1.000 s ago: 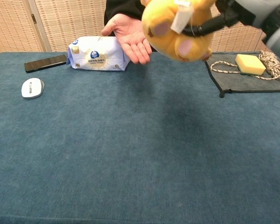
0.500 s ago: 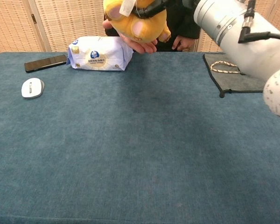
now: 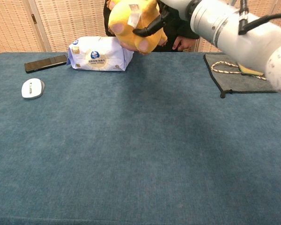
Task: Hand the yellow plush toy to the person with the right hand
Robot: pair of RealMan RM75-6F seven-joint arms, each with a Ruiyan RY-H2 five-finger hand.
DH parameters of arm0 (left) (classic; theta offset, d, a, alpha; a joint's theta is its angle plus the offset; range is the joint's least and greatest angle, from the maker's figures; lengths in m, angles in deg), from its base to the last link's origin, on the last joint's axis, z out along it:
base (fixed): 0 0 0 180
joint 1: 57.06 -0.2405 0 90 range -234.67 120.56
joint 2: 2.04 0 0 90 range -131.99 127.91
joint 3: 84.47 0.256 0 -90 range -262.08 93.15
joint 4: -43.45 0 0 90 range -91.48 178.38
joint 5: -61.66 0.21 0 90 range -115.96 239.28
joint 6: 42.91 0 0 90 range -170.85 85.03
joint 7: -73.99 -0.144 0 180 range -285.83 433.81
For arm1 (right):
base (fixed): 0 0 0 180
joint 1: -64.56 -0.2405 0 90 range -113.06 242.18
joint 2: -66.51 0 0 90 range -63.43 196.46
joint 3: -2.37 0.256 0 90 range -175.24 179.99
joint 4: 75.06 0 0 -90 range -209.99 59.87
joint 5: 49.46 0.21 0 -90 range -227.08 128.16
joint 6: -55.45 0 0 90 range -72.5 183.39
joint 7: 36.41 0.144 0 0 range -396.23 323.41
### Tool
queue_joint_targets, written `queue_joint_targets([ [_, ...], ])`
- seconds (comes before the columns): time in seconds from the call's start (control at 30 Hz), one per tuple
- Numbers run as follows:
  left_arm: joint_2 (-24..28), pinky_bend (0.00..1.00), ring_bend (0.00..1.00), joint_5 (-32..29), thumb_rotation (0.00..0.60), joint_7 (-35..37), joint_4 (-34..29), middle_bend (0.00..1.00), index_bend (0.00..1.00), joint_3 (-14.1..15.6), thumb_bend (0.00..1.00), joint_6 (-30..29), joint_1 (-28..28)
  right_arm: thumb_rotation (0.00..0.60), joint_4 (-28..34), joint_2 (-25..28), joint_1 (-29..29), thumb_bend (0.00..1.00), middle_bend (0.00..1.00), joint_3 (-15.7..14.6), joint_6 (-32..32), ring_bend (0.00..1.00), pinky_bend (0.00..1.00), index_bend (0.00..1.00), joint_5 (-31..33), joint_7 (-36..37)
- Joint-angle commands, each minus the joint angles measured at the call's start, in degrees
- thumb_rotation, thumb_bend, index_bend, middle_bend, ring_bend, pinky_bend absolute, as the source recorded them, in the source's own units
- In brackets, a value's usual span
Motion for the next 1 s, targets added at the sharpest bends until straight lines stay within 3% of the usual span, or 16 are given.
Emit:
queue_joint_targets([
  [0.03, -0.2, 0.18, 0.01, 0.1, 0.600, -0.5, 0.0, 0.00, 0.00, 0.0, 0.22, 0.2, 0.1, 0.600, 10.3, 7.9, 2.1, 0.10, 0.00, -0.1, -2.1, 0.00, 0.12, 0.00, 4.5, -2.9],
  [0.23, -0.4, 0.18, 0.01, 0.2, 0.600, -1.3, -0.1, 0.00, 0.00, 0.1, 0.22, 0.3, 0.2, 0.600, 21.9, 16.6, 6.4, 0.08, 0.00, -0.9, 2.8, 0.00, 0.10, 0.00, 3.0, -3.9],
  [0.33, -0.6, 0.18, 0.01, 0.1, 0.600, -1.9, -0.2, 0.00, 0.00, 0.1, 0.22, 0.3, 0.2, 0.600, 29.3, 22.6, 10.7, 0.08, 0.00, -3.1, 6.0, 0.00, 0.09, 0.00, -0.2, -3.7],
  [0.43, -0.7, 0.18, 0.01, -0.1, 0.600, -2.7, -0.5, 0.00, 0.00, 0.0, 0.22, 0.1, 0.1, 0.600, 35.6, 28.7, 17.7, 0.08, 0.00, -8.5, 10.9, 0.00, 0.08, 0.00, -7.5, -2.0],
  [0.5, -0.8, 0.18, 0.01, 0.0, 0.600, -3.2, -0.7, 0.00, 0.00, 0.0, 0.22, 0.1, 0.1, 0.600, 36.5, 31.0, 22.1, 0.08, 0.00, -12.9, 14.2, 0.00, 0.08, 0.00, -13.0, -0.2],
  [0.63, -0.9, 0.18, 0.01, 0.4, 0.600, -4.4, -1.1, 0.00, 0.00, 0.2, 0.22, -0.2, -0.1, 0.600, 30.3, 31.9, 31.9, 0.08, 0.00, -22.2, 24.2, 0.00, 0.06, 0.00, -24.1, 4.1],
  [0.73, -1.1, 0.18, 0.01, 1.4, 0.600, -5.0, -1.2, 0.00, 0.00, 0.3, 0.22, -1.4, -0.4, 0.600, 19.8, 29.1, 38.4, 0.08, 0.00, -27.2, 30.4, 0.00, 0.06, 0.00, -26.9, 8.5],
  [0.93, -1.8, 0.18, 0.01, 2.0, 0.600, -6.4, -1.0, 0.00, 0.00, 0.3, 0.22, -2.0, -0.5, 0.600, 3.9, 22.5, 45.3, 0.08, 0.00, -29.5, 35.4, 0.00, 0.06, 0.00, -24.9, 17.5],
  [1.0, -2.0, 0.18, 0.01, 2.0, 0.600, -6.6, -1.0, 0.00, 0.00, 0.2, 0.22, -2.0, -0.5, 0.600, 2.4, 22.5, 45.7, 0.08, 0.00, -29.6, 34.9, 0.00, 0.06, 0.00, -24.5, 18.1],
])
